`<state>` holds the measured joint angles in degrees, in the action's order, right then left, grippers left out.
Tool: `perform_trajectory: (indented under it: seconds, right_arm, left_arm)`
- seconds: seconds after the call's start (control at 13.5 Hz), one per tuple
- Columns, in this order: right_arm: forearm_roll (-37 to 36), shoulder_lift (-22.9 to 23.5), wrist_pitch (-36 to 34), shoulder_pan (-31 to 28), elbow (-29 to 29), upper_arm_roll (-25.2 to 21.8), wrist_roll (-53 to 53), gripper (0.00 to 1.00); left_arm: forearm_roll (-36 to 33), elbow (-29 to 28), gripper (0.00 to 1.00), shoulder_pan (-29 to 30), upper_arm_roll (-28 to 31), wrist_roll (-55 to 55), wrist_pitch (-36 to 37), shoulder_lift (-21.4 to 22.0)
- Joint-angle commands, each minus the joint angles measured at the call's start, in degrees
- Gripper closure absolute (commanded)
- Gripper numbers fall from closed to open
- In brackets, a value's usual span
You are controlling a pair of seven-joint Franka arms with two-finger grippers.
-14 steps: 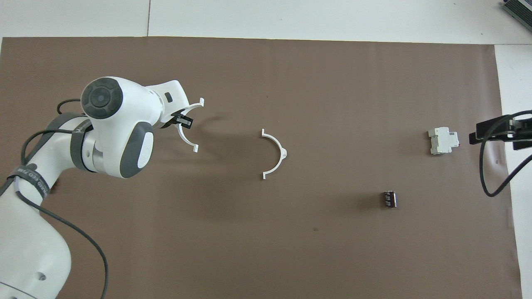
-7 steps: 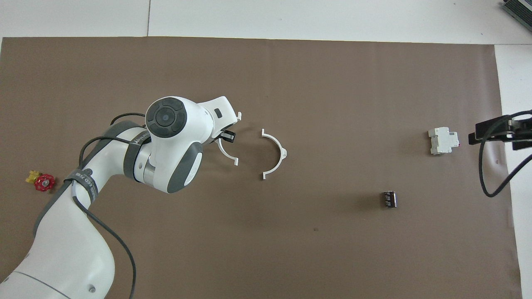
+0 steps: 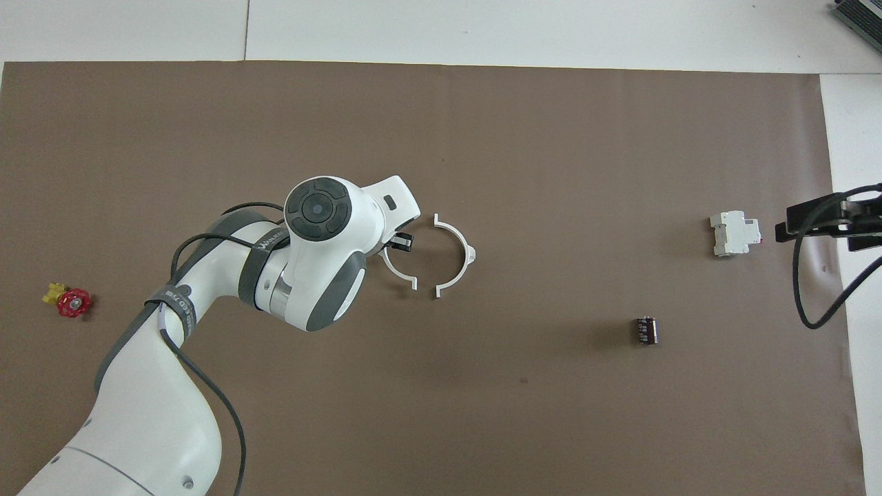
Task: Assemble drain pipe with both arms
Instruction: 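Carry the clamp half with the left gripper toward the centre half, then press the held half against the centre half to close the ring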
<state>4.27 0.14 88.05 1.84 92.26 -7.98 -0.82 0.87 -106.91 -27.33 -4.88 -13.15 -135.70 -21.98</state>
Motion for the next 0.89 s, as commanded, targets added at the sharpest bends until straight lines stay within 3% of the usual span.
perform_trajectory:
  seconds: [0.0,0.81]
  right_arm:
    - [0.4,-0.6,-0.8,-0.3,0.4,0.3,-0.5,0.0]
    - [0.4,-0.6,-0.8,-0.3,0.4,0.2,-0.5,0.0]
  left_arm:
    - [0.0,1.3,1.0,-1.9,1.4,-2.8,1.7,-0.7]
    - [-1.5,0.1,1.0,-3.3,1.4,-6.6,-0.6,-2.5]
